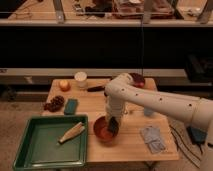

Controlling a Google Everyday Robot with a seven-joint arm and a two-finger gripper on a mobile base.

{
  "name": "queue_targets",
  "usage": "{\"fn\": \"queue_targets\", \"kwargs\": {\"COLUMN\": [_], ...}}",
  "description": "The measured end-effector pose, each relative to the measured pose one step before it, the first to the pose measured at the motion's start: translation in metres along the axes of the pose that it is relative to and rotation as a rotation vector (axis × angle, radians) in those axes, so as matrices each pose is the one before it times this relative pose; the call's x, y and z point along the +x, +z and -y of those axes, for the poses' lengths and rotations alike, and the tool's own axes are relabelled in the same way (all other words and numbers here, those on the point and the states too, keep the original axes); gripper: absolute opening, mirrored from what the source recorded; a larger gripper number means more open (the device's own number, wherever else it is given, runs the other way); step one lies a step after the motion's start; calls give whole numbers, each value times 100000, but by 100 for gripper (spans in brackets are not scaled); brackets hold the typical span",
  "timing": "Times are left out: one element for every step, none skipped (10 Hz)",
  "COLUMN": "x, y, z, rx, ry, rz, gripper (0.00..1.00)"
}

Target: Wipe red bowl with eraser

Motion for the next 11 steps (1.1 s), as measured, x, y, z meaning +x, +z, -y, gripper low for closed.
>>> {"fn": "queue_targets", "kwargs": {"x": [-137,-402,-684,-506,-911,-1922,-1154,-1032,-826,-51,323], "y": [250,397,264,68,38,169,124,202,258,117,-16], "z": [1438,2191,2044,894,665,-64,-403,-727,-1654,-1597,-1544], "rx": [-124,-271,-131,-144,-614,-1302,-194,44,52,438,610], "ry": [-1387,-2334,-3278,-2162,-2743,-2606,-288,568,1973,2357,2600], "rz": [558,688,556,161,34,-1,-235,174,372,149,-109], "gripper": [0,0,0,0,0,0,0,0,0,0,0]}}
